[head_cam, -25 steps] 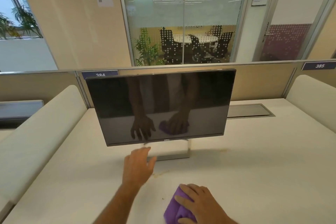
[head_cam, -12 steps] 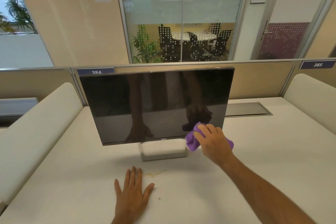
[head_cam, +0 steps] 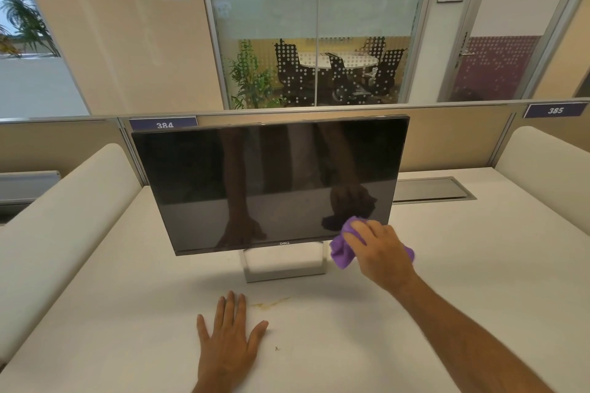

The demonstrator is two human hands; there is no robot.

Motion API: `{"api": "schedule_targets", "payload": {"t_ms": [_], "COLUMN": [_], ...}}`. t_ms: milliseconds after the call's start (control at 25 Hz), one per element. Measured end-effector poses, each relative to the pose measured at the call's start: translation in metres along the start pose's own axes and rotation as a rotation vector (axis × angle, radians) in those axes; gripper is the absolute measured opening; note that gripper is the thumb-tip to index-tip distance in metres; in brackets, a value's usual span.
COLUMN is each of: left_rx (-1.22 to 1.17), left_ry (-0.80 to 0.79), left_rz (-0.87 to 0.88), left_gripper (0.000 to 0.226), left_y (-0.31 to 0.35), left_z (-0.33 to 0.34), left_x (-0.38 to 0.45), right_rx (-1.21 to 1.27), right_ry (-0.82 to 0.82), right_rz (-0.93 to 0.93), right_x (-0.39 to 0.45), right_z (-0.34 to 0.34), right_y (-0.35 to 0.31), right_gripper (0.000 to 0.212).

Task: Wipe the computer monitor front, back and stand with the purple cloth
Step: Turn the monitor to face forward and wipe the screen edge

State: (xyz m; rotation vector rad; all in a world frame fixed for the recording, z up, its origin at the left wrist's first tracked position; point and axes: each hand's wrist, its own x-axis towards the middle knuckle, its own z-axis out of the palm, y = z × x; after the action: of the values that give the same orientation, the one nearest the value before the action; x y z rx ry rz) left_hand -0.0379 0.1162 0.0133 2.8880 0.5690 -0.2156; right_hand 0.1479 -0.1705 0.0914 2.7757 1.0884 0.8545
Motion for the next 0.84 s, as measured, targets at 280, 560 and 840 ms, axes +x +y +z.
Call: {"api": "schedule_targets", "payload": {"t_ms": [280,560,840], "left_rx": [-0.026,-0.028,-0.782], "left_ry": [0.015,0.029,0.134], "left_rz": [-0.001,-0.015,0.139], "left_gripper": [0.127,0.124,0.101], "left_y": [-0.001,-0.002,0.078], "left_z": [0.003,0.005,-0.001], "left_x": [0.002,0.002,-0.013], "right_rx": [-0.148,0.600,1.976], "right_ry": [-0.180,-0.068,-0.341], "right_rz": [0.085,0.827,1.556], "right_x": [-0.001,-0.039,-0.062], "right_z": [-0.005,-0.012,-0.059], "right_y": [0.009,0.025,-0.008], "right_gripper": [0.065,0.022,0.032]}}
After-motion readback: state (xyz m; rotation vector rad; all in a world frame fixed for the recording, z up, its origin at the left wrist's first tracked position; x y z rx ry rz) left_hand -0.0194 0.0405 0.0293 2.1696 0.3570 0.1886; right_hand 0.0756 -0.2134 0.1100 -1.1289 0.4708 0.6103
